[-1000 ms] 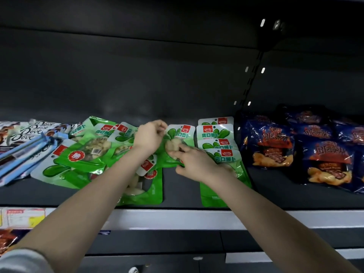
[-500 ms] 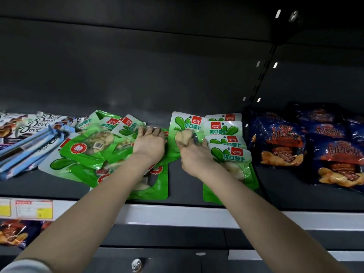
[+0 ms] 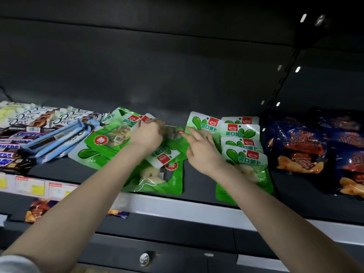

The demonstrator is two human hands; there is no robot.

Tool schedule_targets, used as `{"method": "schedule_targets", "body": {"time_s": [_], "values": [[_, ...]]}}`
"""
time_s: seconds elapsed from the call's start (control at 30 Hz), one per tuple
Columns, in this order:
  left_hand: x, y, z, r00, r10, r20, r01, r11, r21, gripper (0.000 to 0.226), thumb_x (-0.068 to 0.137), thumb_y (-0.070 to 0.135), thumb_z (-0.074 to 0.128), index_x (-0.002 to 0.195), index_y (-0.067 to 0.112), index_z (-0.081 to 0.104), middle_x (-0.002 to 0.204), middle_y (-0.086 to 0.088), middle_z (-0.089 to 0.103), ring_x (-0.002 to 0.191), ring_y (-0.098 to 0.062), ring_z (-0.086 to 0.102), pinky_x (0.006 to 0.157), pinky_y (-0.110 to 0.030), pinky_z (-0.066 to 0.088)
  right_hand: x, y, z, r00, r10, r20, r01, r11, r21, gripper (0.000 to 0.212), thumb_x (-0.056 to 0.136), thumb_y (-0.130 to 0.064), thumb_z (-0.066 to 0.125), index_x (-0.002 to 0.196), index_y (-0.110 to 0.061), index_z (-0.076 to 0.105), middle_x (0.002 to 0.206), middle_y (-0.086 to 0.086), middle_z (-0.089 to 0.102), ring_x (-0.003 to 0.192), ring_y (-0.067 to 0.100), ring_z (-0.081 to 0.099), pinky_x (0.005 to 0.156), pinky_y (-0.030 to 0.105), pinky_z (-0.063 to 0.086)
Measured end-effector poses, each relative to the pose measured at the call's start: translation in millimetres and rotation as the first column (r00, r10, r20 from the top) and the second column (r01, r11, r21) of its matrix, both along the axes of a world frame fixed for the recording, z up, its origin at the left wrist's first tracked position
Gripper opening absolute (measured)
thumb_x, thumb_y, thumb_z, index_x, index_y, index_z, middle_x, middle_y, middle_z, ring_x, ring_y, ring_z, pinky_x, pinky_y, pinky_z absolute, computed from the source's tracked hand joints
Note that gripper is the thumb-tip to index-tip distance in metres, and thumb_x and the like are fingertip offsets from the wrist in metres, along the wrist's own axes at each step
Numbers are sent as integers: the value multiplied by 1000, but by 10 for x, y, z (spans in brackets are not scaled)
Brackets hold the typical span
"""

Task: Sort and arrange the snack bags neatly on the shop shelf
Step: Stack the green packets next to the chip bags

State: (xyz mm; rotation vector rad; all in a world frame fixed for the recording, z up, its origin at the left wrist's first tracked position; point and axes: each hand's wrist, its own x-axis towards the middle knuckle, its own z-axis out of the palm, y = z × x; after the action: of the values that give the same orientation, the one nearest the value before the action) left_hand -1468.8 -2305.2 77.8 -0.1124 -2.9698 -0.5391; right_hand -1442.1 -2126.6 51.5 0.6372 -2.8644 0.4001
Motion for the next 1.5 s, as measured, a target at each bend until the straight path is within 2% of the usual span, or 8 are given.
{"method": "schedule_targets", "body": {"time_s": [0.17,0.33,0.67,0.9,1.13,1.33,1.43,1.5], "values": [[207,-414,-16,996,79,-37,-80,997,-23,60,85,5,43,142,24,39,152,-4,33,142,-20,23,117,-43,2,-73,-348,-18,998,60,19,-60,998,-31,50,97,-29,39,145,-15,32,156,4,19,141,23,22,115,48,-2],[406,-787,-41,983,178,-40,-178,984,14,49,89,12,44,136,25,46,145,-2,42,136,-23,34,116,-48,13,-181,-696,9,995,77,63,-79,996,40,62,96,-41,39,148,-11,23,155,10,20,142,24,19,116,47,2],[522,-944,-49,968,246,-45,-240,964,115,54,83,4,45,134,21,48,142,-6,46,133,-26,37,115,-48,17,-222,-870,224,992,47,117,-63,989,133,48,82,-11,55,129,-10,52,123,14,58,108,33,57,88,41,51],[415,-649,-77,977,186,-101,-171,975,143,39,96,22,40,134,18,46,117,-15,64,115,-33,54,111,-46,27,-141,-719,113,993,77,88,-83,995,57,68,83,11,38,139,-27,43,131,12,53,108,34,55,81,36,48],[411,-594,-75,979,172,-111,-150,972,183,37,96,25,40,132,17,44,95,-6,67,104,-32,59,110,-44,27,-81,-635,198,984,103,144,-86,989,-119,81,78,20,41,144,-27,36,144,7,43,124,24,49,98,31,45],[431,-557,-36,961,242,-132,-182,917,354,44,93,38,52,131,17,46,68,1,57,72,-23,60,59,-30,41,212,-803,196,958,278,68,-239,910,-340,69,83,12,45,141,-25,42,135,10,52,113,20,57,101,28,43],[434,-646,-46,949,281,-144,-188,868,459,40,88,15,61,127,18,49,61,7,47,55,-7,46,50,-21,31,335,-881,166,898,433,82,-377,850,-369,56,89,3,48,138,-23,46,129,9,58,95,16,62,92,27,48],[467,-716,-67,930,324,-174,-186,822,538,42,85,6,62,124,18,50,63,1,52,57,-14,48,54,-21,33,342,-884,175,886,463,-15,-420,789,-447,45,89,-2,53,131,-18,55,128,6,59,110,18,59,101,33,44]]}}
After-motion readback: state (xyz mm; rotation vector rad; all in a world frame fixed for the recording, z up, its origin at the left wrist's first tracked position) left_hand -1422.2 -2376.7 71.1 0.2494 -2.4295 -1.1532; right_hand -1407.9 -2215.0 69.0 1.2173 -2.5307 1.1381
